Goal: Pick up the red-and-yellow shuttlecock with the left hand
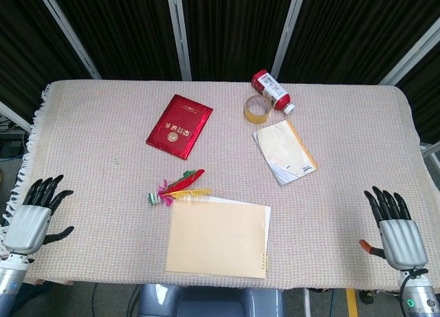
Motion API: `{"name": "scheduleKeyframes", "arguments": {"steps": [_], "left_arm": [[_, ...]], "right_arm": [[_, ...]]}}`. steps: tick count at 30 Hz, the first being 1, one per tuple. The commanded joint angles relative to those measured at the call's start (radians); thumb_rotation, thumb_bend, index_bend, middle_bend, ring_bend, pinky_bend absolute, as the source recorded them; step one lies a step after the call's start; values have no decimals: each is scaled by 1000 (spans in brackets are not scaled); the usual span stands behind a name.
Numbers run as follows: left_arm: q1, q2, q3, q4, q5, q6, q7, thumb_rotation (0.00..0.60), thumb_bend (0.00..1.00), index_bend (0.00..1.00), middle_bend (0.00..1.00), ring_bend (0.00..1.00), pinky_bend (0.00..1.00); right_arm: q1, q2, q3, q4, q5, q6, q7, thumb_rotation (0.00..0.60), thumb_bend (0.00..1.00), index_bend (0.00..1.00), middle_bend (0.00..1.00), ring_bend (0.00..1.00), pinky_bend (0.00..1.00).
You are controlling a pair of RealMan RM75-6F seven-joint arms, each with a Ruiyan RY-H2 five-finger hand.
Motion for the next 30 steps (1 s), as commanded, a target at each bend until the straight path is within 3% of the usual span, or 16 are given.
{"name": "scheduleKeyframes", "arguments": {"steps": [1, 17, 30], "left_arm": [[-43, -123, -33, 120, 15, 1, -65, 600, 172, 318, 0, 0, 0], [-251, -577, -107, 486, 19, -88, -220, 600, 239, 403, 0, 0, 0], [-387, -773, -138, 634, -13, -188, -195, 600, 237, 414, 0, 0, 0]], "right_arm": [[8, -1, 0, 0, -2, -12, 5, 600, 28, 0, 0, 0, 0], [28, 29, -4, 5, -24, -34, 105, 600, 28, 0, 0, 0, 0], [30, 54, -4, 18, -15, -41, 183, 600, 28, 0, 0, 0, 0]]}}
